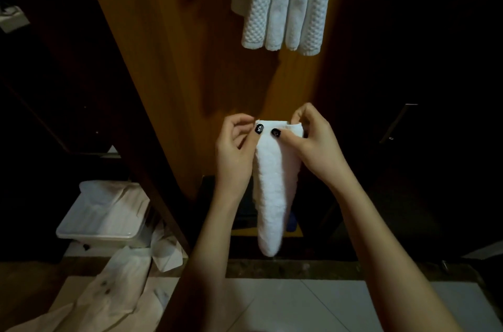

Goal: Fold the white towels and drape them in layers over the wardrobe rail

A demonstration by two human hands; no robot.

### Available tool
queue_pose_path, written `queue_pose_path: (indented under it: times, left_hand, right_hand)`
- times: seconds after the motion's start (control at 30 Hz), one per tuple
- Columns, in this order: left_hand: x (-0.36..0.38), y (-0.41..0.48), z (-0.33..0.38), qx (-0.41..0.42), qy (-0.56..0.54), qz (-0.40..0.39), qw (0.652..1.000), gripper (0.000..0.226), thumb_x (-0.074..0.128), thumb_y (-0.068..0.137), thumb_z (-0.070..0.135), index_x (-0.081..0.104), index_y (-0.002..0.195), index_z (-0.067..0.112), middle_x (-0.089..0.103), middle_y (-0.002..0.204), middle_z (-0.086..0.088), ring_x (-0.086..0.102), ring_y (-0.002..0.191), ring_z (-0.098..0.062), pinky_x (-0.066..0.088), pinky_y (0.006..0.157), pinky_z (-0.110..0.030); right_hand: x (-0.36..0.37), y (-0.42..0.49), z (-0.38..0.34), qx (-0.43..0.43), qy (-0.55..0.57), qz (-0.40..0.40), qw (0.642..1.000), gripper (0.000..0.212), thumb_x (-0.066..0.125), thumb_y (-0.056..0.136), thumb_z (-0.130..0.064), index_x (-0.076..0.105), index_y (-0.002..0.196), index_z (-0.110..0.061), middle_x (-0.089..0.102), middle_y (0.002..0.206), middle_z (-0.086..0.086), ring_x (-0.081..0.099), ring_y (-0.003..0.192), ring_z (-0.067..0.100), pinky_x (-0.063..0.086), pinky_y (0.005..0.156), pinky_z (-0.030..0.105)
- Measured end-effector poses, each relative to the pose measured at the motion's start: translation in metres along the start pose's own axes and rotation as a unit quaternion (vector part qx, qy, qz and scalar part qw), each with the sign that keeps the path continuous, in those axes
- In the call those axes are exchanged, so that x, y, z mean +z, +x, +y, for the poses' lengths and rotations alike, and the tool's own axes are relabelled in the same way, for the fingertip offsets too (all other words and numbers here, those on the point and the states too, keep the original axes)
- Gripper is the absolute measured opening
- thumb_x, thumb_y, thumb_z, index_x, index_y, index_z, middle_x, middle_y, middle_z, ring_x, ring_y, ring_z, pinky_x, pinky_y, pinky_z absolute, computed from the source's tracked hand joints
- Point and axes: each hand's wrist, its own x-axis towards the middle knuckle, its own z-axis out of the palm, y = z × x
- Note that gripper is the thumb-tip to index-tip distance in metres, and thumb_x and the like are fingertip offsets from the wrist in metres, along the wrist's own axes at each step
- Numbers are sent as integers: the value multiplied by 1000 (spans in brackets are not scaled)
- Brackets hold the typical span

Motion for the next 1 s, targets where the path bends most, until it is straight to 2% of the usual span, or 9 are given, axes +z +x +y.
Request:
queue_pose_path:
  times: [0.13,0.27,0.4,0.5,0.57,0.7,0.83,0.93,1.0]
  left_hand:
    - [-9,-9,-16,-59,-2,-9,998,15,52,99,17,62,92,26,66,92,9,62,91,-7,49,79,-26]
    - [-13,-9,-16,-85,-7,-41,996,18,53,98,14,68,89,20,70,86,8,67,89,-11,55,80,-25]
    - [-20,0,-16,-54,61,-97,992,15,58,94,8,72,97,12,71,91,9,65,88,3,50,77,-14]
    - [-20,-3,-18,-68,67,-113,989,19,59,94,10,68,97,26,68,99,12,63,95,4,48,80,-12]
    - [-18,-5,-19,-76,58,-93,991,17,61,92,9,63,94,26,67,98,8,62,96,-1,50,81,-15]
    - [-15,-3,-18,-66,62,-109,990,16,64,89,6,62,89,23,66,91,6,62,85,6,48,75,-12]
    - [-13,-4,-17,-44,93,-134,986,27,63,90,5,67,82,31,67,79,17,61,78,9,46,72,-10]
    - [-13,-2,-19,-47,104,-188,976,22,59,94,10,69,75,13,56,74,1,53,72,-5,40,68,-18]
    - [-12,-2,-21,-53,109,-221,968,38,56,97,15,54,61,3,41,70,-4,41,66,-12,32,64,-25]
  right_hand:
    - [-15,15,-7,-14,105,7,994,25,68,89,-8,46,82,-18,49,73,-8,45,61,-2,37,52,16]
    - [-30,39,-5,19,232,-54,971,21,67,86,-8,49,84,-18,55,77,-4,54,69,8,43,56,20]
    - [-34,53,-1,59,297,-106,947,16,65,81,-12,51,83,-19,58,78,-6,58,73,10,44,60,24]
    - [-37,57,-3,63,307,-132,940,16,64,81,-12,50,82,-19,58,79,-4,58,72,10,45,61,23]
    - [-38,59,-4,63,305,-149,938,15,64,81,-12,50,82,-18,59,78,-4,58,72,10,45,62,23]
    - [-40,60,-7,61,313,-148,936,15,65,82,-12,51,82,-17,61,78,-3,59,71,10,47,61,22]
    - [-42,60,-9,61,332,-121,933,15,64,81,-12,50,83,-17,61,75,-5,60,68,8,49,57,19]
    - [-45,60,-7,63,339,-96,934,16,63,79,-13,48,84,-17,59,75,-6,59,67,7,49,57,19]
    - [-48,60,-6,65,355,-90,928,15,62,80,-13,48,85,-17,59,75,-5,59,68,7,49,59,19]
